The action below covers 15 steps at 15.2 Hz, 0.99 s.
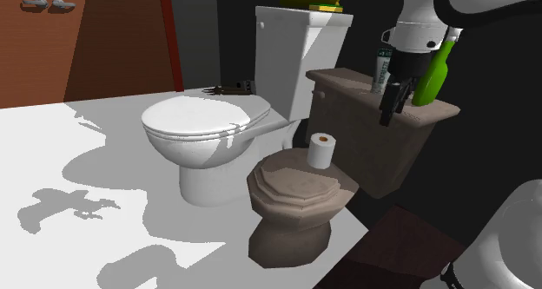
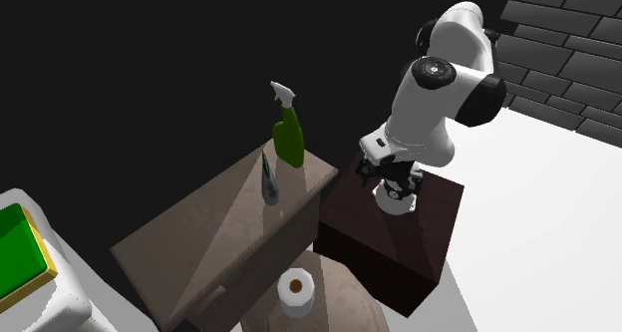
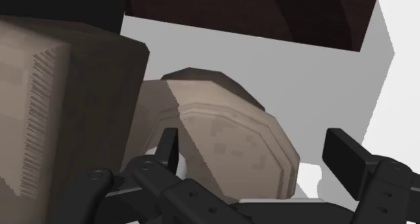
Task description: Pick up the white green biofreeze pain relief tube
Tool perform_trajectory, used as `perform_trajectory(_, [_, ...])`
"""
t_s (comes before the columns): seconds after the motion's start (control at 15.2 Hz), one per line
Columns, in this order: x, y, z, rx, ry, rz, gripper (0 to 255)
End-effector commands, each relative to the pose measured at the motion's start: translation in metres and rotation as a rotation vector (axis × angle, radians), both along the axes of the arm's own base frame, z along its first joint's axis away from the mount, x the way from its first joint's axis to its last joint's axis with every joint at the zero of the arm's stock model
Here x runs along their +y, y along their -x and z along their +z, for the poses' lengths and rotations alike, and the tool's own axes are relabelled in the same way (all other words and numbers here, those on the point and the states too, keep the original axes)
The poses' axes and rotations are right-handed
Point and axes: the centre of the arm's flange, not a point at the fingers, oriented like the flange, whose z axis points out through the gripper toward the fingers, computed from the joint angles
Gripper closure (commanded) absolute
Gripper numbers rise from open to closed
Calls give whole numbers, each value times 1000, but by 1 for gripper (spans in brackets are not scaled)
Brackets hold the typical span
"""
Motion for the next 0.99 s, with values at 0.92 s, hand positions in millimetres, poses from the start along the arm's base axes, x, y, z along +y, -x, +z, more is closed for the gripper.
perform_trajectory(0.92, [-137, -88, 81, -53, -22, 244, 0])
